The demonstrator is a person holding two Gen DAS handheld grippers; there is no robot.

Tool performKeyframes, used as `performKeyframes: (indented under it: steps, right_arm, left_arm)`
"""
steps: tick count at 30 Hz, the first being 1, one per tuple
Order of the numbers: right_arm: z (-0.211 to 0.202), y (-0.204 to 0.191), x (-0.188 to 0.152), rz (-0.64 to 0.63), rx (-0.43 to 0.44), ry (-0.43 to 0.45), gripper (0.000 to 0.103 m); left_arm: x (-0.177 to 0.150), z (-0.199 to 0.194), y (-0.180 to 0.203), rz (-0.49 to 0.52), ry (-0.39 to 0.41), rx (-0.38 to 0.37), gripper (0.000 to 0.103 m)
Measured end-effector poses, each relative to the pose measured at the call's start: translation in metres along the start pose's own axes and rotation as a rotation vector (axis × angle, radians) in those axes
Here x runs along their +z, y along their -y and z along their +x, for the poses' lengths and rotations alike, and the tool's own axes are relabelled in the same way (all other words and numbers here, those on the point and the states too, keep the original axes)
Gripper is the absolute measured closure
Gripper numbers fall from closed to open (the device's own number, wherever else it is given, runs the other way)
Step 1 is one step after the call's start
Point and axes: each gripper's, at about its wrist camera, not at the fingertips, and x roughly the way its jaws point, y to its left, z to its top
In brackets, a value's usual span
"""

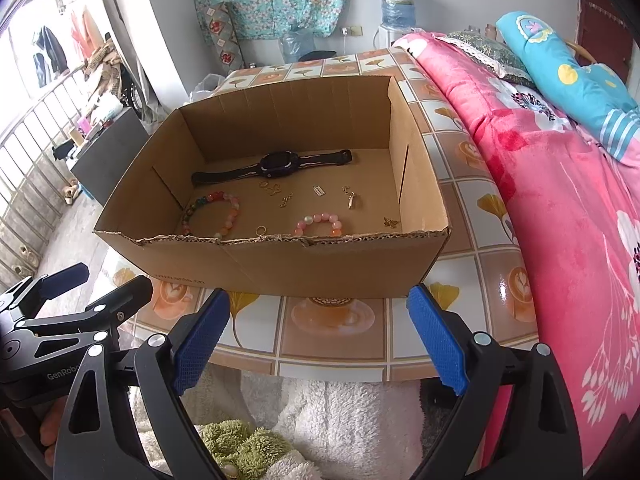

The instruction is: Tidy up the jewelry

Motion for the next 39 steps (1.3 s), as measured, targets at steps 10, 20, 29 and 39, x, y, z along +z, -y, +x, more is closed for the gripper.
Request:
performKeyframes:
  steps: [10, 20, 29, 39]
  right_arm:
    - [0.000, 0.000, 0.000, 0.000, 0.000, 0.000, 0.015]
    - [0.001, 0.001, 0.001, 0.001, -0.001, -0.002, 0.015]
    - [0.004, 0.003, 0.003, 0.002, -0.005, -0.009, 0.015]
    - [0.010, 0.002, 0.005, 0.008, -0.014, -0.035, 0.015]
  left_arm:
    - [0.002, 0.001, 0.002, 0.000, -0.004, -0.002, 0.009]
    - [0.004, 0.002, 0.001, -0.002, -0.008, -0.005, 0.009]
    - [0.006, 0.005, 0.001, -0.005, -0.014, -0.006, 0.009]
    - [0.007, 0.015, 0.001, -0.009, -0.050, -0.014, 0.009]
